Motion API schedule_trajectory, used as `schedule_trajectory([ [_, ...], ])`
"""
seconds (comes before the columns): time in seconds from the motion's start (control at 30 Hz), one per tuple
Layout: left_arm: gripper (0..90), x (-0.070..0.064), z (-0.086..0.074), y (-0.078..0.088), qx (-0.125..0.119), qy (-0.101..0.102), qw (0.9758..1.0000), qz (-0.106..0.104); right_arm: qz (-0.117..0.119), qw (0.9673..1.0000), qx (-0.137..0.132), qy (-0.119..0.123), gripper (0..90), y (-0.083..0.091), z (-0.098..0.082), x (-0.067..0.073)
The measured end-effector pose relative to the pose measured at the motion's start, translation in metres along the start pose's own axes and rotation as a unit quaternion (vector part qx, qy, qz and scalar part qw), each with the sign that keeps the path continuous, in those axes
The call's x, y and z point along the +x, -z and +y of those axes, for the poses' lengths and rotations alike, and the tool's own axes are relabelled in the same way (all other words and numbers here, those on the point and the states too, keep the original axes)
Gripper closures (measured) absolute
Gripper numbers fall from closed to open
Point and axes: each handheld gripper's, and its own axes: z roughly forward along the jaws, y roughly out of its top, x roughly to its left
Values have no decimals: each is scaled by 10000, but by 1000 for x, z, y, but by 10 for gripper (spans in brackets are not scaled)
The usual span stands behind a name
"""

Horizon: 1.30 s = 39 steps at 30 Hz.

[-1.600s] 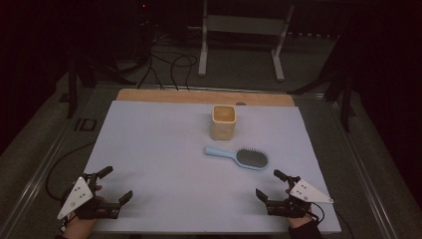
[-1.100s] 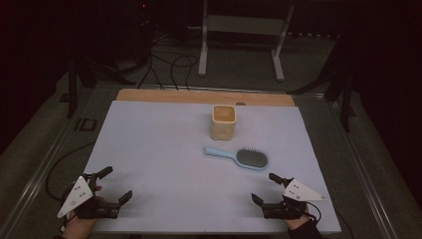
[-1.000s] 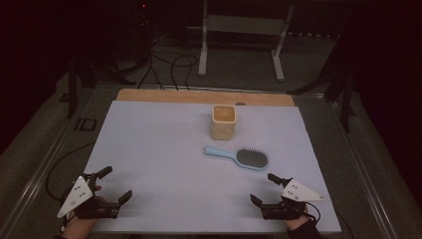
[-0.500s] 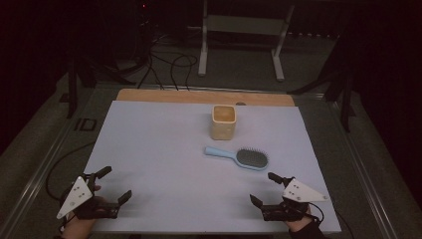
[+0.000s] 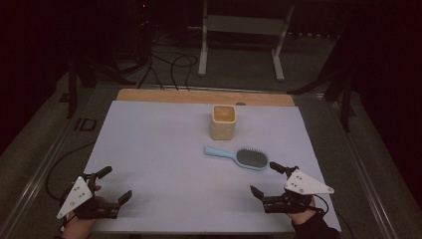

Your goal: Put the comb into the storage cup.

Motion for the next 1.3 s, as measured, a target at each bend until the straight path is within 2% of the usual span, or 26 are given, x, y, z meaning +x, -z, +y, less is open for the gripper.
schedule_trajectory([
  [0.27,0,-1,-1,-1,16,11,10000,-30,-16,9997,-117,202,87,-6,25,-6],
  [0.73,0,-1,-1,-1,7,14,10000,-72,-22,9994,-167,308,87,-31,56,-18],
  [0.8,0,-1,-1,-1,3,11,10000,-70,-45,9994,-141,320,87,-35,59,-20],
  [1.07,0,0,-1,0,-30,21,10000,-68,103,9995,-17,314,87,-54,69,-25],
  [1.3,0,0,-1,0,-41,29,10000,-76,278,9990,223,287,87,-79,69,-29],
])
